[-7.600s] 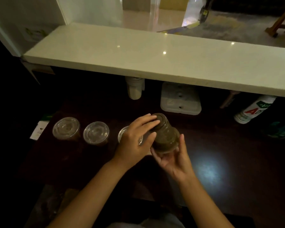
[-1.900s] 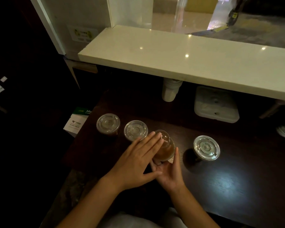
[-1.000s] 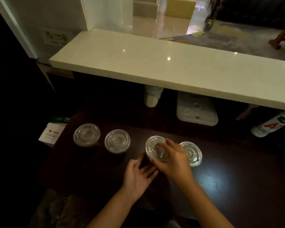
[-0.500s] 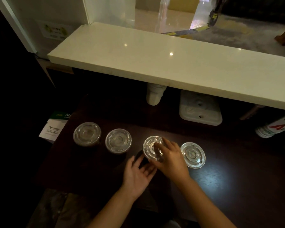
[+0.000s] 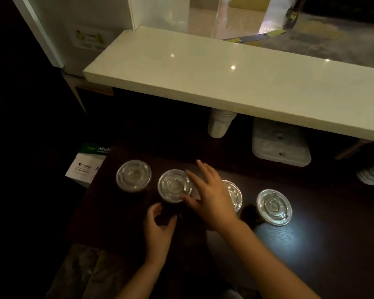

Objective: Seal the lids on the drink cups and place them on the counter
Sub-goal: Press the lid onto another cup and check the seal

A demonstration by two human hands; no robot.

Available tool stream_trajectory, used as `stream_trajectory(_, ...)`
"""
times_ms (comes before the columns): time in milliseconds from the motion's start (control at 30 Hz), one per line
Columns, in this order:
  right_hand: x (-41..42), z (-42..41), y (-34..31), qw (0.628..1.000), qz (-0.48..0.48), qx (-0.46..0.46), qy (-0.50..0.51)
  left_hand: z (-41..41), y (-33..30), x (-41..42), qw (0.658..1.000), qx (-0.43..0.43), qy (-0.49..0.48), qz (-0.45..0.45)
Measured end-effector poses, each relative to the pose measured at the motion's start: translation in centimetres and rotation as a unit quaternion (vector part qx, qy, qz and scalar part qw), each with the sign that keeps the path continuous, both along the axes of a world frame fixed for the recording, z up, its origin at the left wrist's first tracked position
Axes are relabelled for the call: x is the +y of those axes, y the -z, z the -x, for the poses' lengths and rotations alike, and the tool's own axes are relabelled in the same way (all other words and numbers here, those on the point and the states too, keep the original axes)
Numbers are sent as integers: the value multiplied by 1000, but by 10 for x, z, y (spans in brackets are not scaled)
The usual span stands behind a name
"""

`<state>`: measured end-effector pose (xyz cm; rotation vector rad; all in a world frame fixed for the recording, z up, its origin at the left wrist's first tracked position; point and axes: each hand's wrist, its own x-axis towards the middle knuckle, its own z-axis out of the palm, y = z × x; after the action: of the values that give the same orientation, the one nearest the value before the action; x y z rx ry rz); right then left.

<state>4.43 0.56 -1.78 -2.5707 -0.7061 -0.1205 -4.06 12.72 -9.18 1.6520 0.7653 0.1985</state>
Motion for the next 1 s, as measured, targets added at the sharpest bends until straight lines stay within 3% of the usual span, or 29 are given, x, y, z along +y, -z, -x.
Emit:
stream_trajectory(100,25,-4,8,996,26,71,-37,-15,12,16,995,9,77,-61)
stream_trajectory(233,30,-1,13,990,-1,138,-4,-34,13,31,984,-34,146,-98)
stream_trajectory(567,33,81,10,992,35,103,69,20,23,57,953,-94,263,-122)
stream_trajectory(700,53,99,14,988,74,95,91,47,36,59,938,-54,298,-167)
stream_trajectory(1000,62,98,34,985,151,56,65,58,23,56,937,-98,301,-148)
